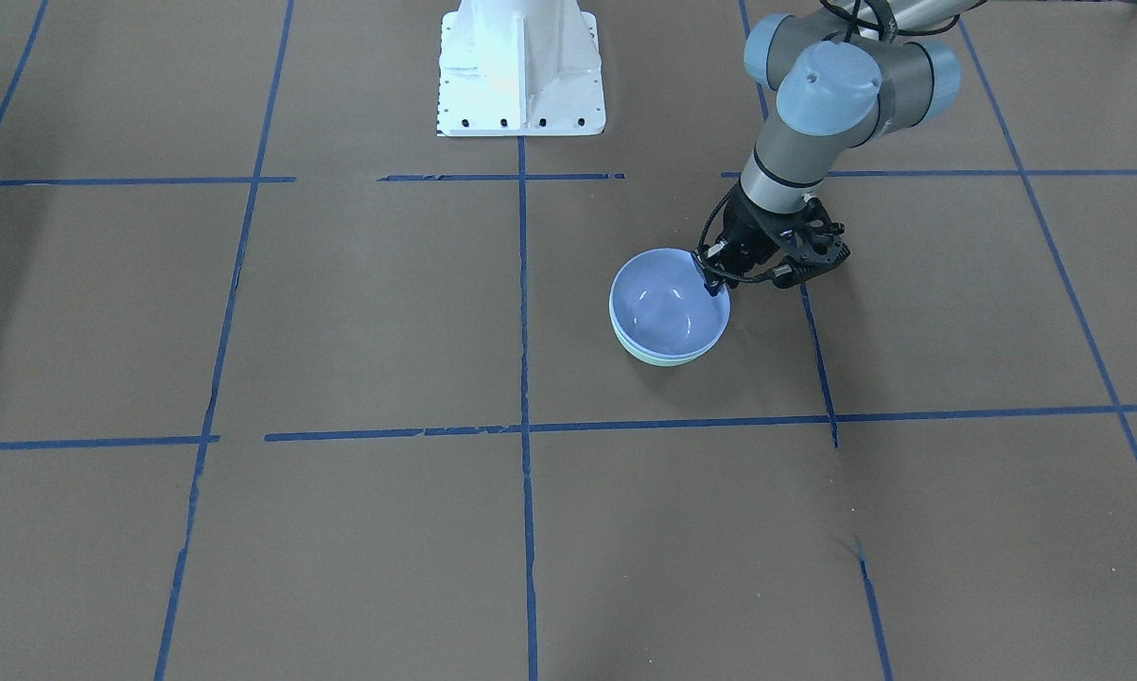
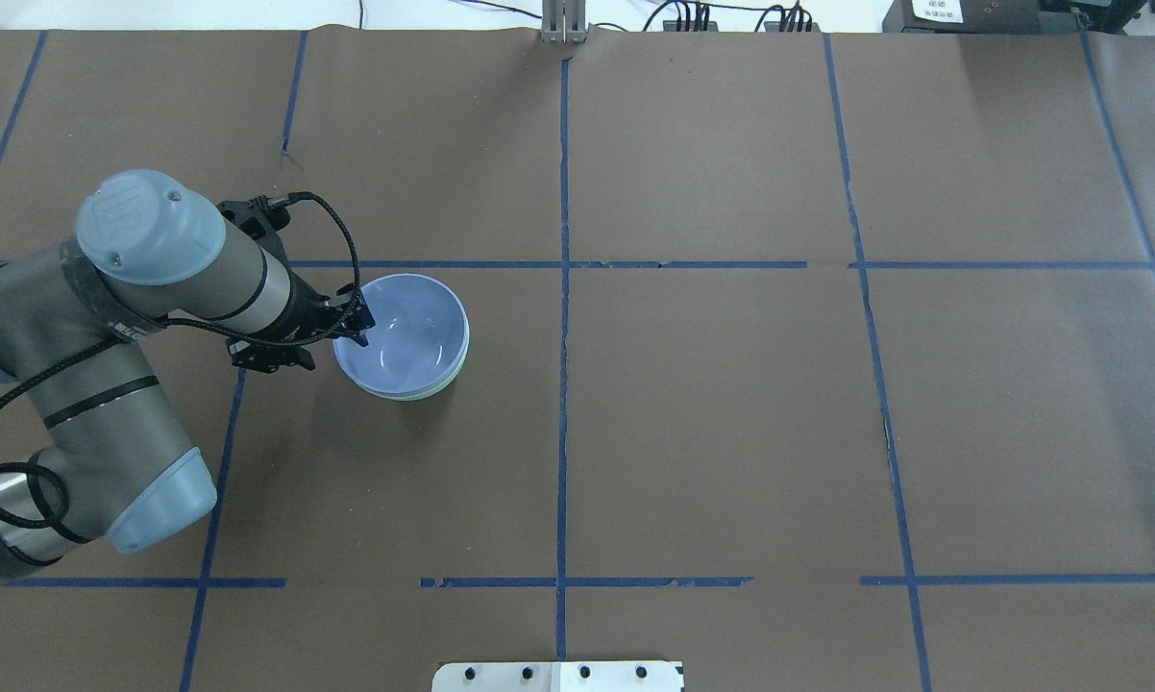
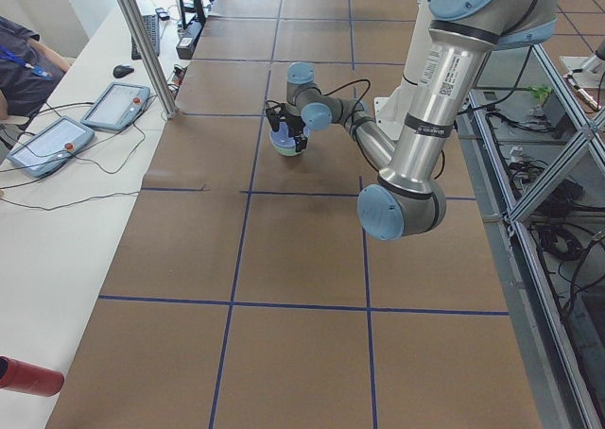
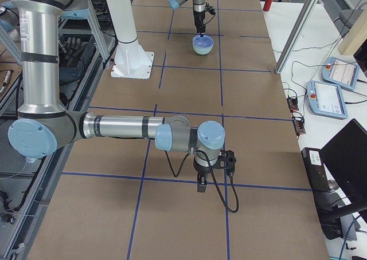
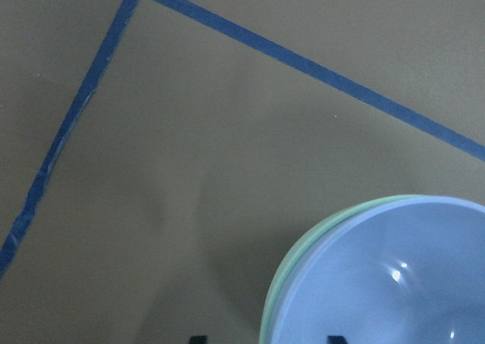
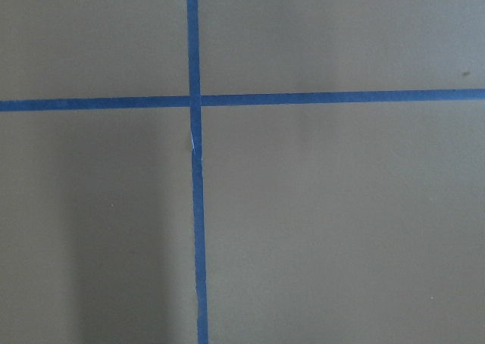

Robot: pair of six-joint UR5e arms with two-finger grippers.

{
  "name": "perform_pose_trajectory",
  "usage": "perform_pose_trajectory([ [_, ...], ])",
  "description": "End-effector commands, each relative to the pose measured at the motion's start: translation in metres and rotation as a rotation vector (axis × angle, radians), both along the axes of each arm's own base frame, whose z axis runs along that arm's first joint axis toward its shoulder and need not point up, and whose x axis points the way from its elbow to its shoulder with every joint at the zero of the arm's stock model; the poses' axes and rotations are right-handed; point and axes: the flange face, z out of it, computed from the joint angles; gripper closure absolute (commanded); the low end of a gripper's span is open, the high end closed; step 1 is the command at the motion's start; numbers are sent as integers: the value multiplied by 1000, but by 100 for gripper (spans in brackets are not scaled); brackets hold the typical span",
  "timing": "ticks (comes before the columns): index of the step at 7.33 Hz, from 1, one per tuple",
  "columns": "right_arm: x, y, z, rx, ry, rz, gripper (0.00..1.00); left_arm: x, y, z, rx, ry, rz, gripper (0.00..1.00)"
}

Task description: Stack blue bowl on green bowl

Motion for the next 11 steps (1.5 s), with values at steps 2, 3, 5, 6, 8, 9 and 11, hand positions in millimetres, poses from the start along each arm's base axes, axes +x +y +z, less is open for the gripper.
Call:
perform_pose_trajectory([
  [2,0,-1,-1,0,0,0,0,-109,-18,62,133,-60,110,0],
  [3,0,0,0,0,0,1,0,-170,-26,98,201,-91,172,0],
  [5,0,-1,-1,1,0,-1,0,-285,-33,179,350,-171,319,0],
  [6,0,0,0,0,0,-1,0,-341,-30,220,418,-217,384,0],
  [8,0,0,0,-1,0,0,0,-423,-20,289,448,-253,434,0],
  [9,0,0,0,-1,0,0,0,-442,-2,319,411,-187,419,0],
  [11,0,0,0,0,0,1,0,-456,3,334,430,-189,458,0],
])
